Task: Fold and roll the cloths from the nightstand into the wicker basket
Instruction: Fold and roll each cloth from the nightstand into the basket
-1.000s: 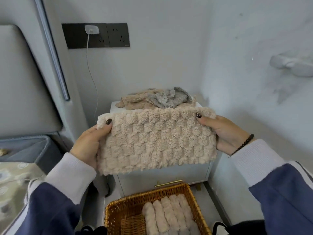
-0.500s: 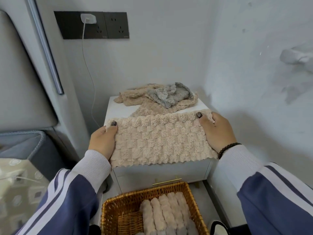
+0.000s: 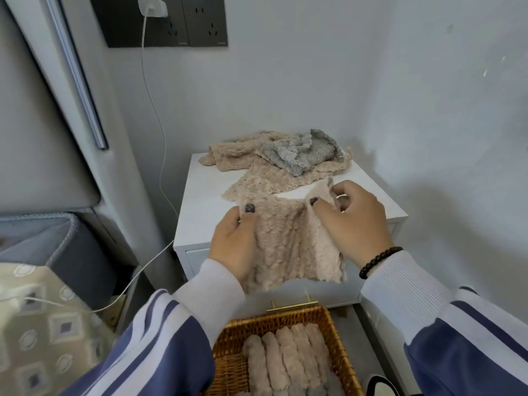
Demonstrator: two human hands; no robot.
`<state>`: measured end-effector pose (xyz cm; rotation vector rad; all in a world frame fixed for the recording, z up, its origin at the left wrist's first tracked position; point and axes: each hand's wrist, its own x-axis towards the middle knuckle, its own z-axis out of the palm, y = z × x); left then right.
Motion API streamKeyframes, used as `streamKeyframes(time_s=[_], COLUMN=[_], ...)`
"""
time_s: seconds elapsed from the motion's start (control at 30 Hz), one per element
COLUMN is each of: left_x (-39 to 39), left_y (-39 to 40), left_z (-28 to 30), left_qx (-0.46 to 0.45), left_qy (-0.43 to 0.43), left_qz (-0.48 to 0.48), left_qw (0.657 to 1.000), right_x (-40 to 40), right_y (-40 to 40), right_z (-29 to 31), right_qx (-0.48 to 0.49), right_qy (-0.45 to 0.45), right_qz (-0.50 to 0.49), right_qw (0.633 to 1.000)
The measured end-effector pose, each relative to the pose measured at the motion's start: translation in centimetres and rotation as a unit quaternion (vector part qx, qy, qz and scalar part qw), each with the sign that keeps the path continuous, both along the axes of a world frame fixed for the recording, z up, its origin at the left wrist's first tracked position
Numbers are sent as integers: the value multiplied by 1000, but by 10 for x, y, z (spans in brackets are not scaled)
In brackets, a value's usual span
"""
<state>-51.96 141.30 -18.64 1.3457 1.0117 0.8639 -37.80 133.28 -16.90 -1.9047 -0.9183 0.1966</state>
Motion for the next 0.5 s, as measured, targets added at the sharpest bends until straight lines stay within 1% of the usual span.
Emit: streamKeyframes(time_s=[0.1, 0.2, 0.37, 0.5], left_x=[3, 3, 3, -2], left_y=[-7, -10, -14, -15], left_z=[-4, -6, -8, -8], left_qx=[-11, -21, -23, -21], left_qy=[-9, -21, -41, -37], left_qz=[-21, -38, -58, -73], left_qw=[1000, 999, 997, 996], right_x=[-14, -25, -33, -39], right_y=[2, 3, 2, -1], right_z=[-5, -10, -14, -16], right_qx=[-11, -1, 1, 0], right_qy=[6, 8, 2, 20], right_qz=[44, 82, 110, 151], right_qw=[999, 997, 994, 988])
